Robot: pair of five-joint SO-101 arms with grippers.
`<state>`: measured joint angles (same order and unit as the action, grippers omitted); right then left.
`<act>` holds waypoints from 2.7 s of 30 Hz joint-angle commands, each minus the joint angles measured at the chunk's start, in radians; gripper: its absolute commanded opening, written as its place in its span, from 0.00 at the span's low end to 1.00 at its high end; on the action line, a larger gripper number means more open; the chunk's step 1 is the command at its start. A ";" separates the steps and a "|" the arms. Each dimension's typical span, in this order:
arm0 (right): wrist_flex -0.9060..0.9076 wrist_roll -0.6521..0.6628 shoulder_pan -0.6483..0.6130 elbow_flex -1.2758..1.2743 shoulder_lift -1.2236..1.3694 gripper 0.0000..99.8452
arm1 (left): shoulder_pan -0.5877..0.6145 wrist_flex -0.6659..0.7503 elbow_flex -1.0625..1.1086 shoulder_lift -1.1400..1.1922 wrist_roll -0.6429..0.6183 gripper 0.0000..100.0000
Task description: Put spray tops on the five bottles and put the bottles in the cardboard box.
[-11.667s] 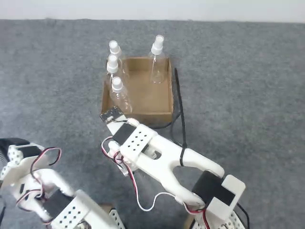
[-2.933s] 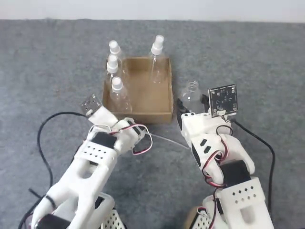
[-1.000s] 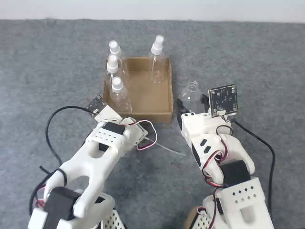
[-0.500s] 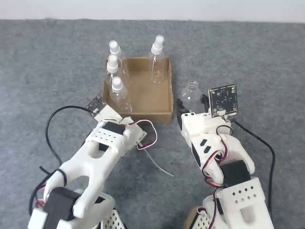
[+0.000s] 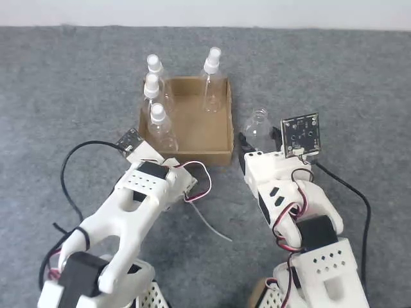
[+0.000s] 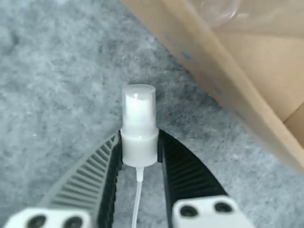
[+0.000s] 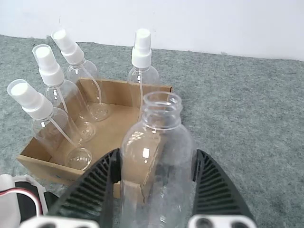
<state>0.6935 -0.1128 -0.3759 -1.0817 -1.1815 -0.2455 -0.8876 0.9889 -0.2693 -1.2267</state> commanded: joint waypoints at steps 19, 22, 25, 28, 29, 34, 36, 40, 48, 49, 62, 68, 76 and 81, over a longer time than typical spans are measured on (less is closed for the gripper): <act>-0.016 0.020 0.010 0.008 -0.021 0.08 | 0.061 0.175 0.228 -0.376 0.098 0.02; -0.016 0.020 0.010 0.008 -0.021 0.08 | 0.077 0.195 0.245 -0.384 0.144 0.09; -0.016 0.020 0.010 0.008 -0.021 0.08 | 0.055 0.190 0.245 -0.384 0.144 0.20; -0.016 0.020 0.010 0.008 -0.021 0.08 | 0.029 0.178 0.245 -0.384 0.144 0.29; -0.016 0.020 0.010 0.008 -0.021 0.08 | 0.021 0.178 0.245 -0.384 0.144 0.30; -0.015 0.020 0.010 0.008 -0.022 0.08 | 0.023 0.178 0.245 -0.376 0.144 0.30; -0.015 0.020 0.010 0.008 -0.022 0.08 | 0.023 0.176 0.246 -0.374 0.144 0.30; -0.015 0.020 0.010 0.008 -0.022 0.08 | 0.026 0.173 0.246 -0.374 0.144 0.30; -0.015 0.020 0.010 0.008 -0.022 0.08 | 0.026 0.114 0.173 -0.276 0.157 0.23; -0.015 0.020 0.010 0.008 -0.022 0.08 | 0.026 0.112 0.157 -0.245 0.161 0.23; -0.015 0.020 0.010 0.008 -0.022 0.08 | 0.025 0.058 0.065 -0.104 0.164 0.22; -0.015 0.020 0.010 0.008 -0.022 0.08 | 0.026 0.080 0.076 -0.103 0.164 0.22; -0.015 0.020 0.010 0.008 -0.022 0.08 | 0.021 0.084 0.084 -0.103 0.164 0.19; -0.015 0.020 0.010 0.008 -0.022 0.08 | 0.025 0.084 0.084 -0.103 0.164 0.08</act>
<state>0.6935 -0.1128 -0.3759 -1.0817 -1.1815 -0.2179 -0.8170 1.1086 -0.3721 -1.0687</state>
